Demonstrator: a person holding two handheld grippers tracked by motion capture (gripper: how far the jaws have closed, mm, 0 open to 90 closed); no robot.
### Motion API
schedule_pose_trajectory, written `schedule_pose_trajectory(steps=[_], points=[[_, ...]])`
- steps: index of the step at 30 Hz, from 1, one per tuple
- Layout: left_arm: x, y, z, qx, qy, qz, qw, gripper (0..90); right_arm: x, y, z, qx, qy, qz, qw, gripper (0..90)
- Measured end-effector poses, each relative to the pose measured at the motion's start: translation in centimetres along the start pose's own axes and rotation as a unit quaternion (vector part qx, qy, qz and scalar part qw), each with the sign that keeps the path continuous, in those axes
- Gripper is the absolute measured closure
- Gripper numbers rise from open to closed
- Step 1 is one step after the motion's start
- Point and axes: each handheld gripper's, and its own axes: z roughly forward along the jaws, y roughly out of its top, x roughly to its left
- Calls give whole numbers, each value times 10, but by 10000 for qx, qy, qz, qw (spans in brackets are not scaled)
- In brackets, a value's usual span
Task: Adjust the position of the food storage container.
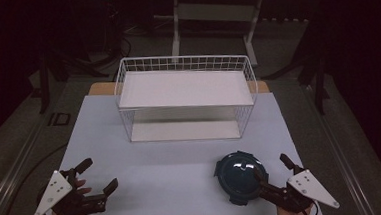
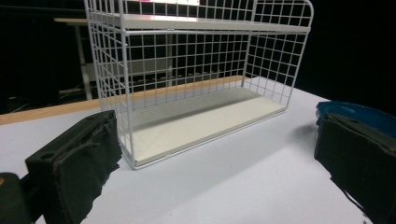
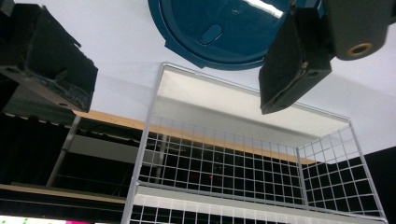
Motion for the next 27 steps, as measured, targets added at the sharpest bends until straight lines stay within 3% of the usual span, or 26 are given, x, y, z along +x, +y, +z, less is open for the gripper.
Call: schedule_pose_trajectory(steps=[5,10,11,13,16,18,22,24,27], points=[[-1,1,-1,-63,-27,3,10000,4,0,8,-3,-32,187,101,9998,114],[-1,1,-1,-111,-28,41,9999,4,-1,19,-3,-60,483,18,9988,114],[-1,1,-1,-111,-28,41,9999,4,-1,25,0,90,453,-27,9989,115],[-1,2,-1,-130,-32,20,9999,4,-4,28,2,125,637,12,9979,114],[0,2,-2,-136,-40,33,9999,4,-9,31,1,114,708,112,9974,114],[0,2,-2,-137,-37,25,9999,4,-11,31,1,87,636,104,9979,115],[0,2,-1,-149,-17,4,9999,4,-22,29,0,266,707,203,9969,134],[0,2,-1,-156,-12,5,9999,4,-29,25,0,501,690,247,9961,153],[1,2,-1,-140,-34,7,9999,4,-34,16,0,743,628,159,9951,258]])
